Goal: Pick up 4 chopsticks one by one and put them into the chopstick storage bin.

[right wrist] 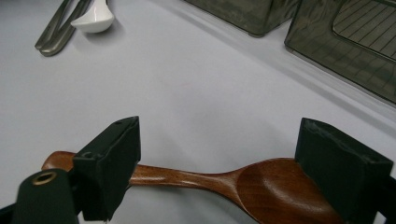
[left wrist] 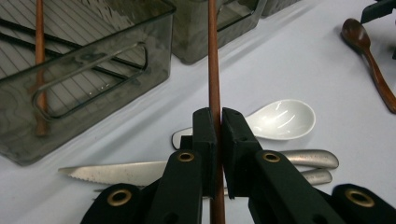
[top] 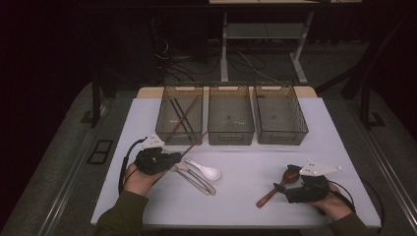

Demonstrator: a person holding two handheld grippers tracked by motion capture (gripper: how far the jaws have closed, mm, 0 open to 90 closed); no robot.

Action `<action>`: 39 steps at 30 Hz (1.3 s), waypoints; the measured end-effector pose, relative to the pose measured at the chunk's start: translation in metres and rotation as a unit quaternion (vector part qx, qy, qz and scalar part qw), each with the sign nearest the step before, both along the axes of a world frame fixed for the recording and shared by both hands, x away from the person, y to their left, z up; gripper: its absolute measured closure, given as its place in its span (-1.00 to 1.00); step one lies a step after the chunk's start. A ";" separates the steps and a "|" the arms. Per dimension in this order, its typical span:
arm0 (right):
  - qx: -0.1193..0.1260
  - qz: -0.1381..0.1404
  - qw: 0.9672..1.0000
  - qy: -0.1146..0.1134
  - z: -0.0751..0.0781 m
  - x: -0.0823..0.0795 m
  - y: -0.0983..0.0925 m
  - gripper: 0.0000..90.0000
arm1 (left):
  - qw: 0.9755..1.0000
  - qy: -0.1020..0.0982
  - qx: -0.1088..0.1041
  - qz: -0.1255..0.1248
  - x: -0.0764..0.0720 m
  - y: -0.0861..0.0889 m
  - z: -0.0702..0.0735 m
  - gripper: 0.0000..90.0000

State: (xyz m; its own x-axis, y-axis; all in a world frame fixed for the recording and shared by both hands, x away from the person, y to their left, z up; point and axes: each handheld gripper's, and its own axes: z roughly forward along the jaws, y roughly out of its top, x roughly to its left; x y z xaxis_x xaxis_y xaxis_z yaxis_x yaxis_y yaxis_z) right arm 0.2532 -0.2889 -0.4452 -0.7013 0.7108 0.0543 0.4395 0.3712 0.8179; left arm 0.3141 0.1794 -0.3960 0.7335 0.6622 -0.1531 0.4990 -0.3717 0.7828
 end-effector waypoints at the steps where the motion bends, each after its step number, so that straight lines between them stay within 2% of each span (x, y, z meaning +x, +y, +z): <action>1: 0.002 -0.002 1.000 0.001 0.000 0.000 0.000 -0.74 | 1.000 0.001 0.000 0.000 0.002 0.000 0.001 0.87; 6: 0.015 -0.015 1.000 0.006 0.001 0.001 0.001 -0.77 | 1.000 0.002 -0.004 0.002 0.011 0.001 0.010 0.87; 10: 0.015 -0.022 1.000 0.002 0.002 0.000 0.001 -0.77 | 1.000 0.003 -0.004 0.005 0.021 -0.001 0.017 0.87; 12: 0.016 -0.023 1.000 0.003 0.003 0.000 0.001 -0.79 | 1.000 0.001 -0.004 0.003 0.027 -0.001 0.021 0.87; 13: 0.016 -0.024 1.000 0.003 0.002 0.000 0.001 -0.93 | 1.000 0.001 -0.003 0.004 0.031 -0.002 0.024 0.87; 14: 0.020 -0.015 1.000 0.010 0.002 0.002 0.001 -0.97 | 1.000 0.000 -0.005 0.005 0.033 -0.002 0.026 0.87; 21: 0.019 -0.018 1.000 0.011 0.001 0.002 0.001 -0.96 | 1.000 -0.005 -0.009 0.012 0.059 -0.008 0.043 0.87; 25: 0.012 -0.013 1.000 0.016 -0.001 0.003 0.002 -0.96 | 1.000 -0.008 0.000 0.017 0.076 -0.012 0.046 0.87; 31: 0.010 -0.013 1.000 0.015 -0.002 0.003 0.002 -0.96 | 0.999 -0.009 -0.003 0.035 0.101 -0.015 0.048 0.87; 39: 0.012 -0.012 1.000 0.013 -0.002 0.003 0.001 -0.96 | 0.998 -0.027 -0.001 0.052 0.129 -0.020 0.057 0.87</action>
State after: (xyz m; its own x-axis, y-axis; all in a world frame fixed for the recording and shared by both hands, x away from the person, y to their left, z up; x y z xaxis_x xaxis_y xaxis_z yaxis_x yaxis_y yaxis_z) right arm 0.2561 -0.2880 -0.4472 -0.6826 0.7254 0.0888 0.4690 0.3417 0.8144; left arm 0.4429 0.1594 -0.3388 0.6680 0.7350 -0.1162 0.4920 -0.3192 0.8100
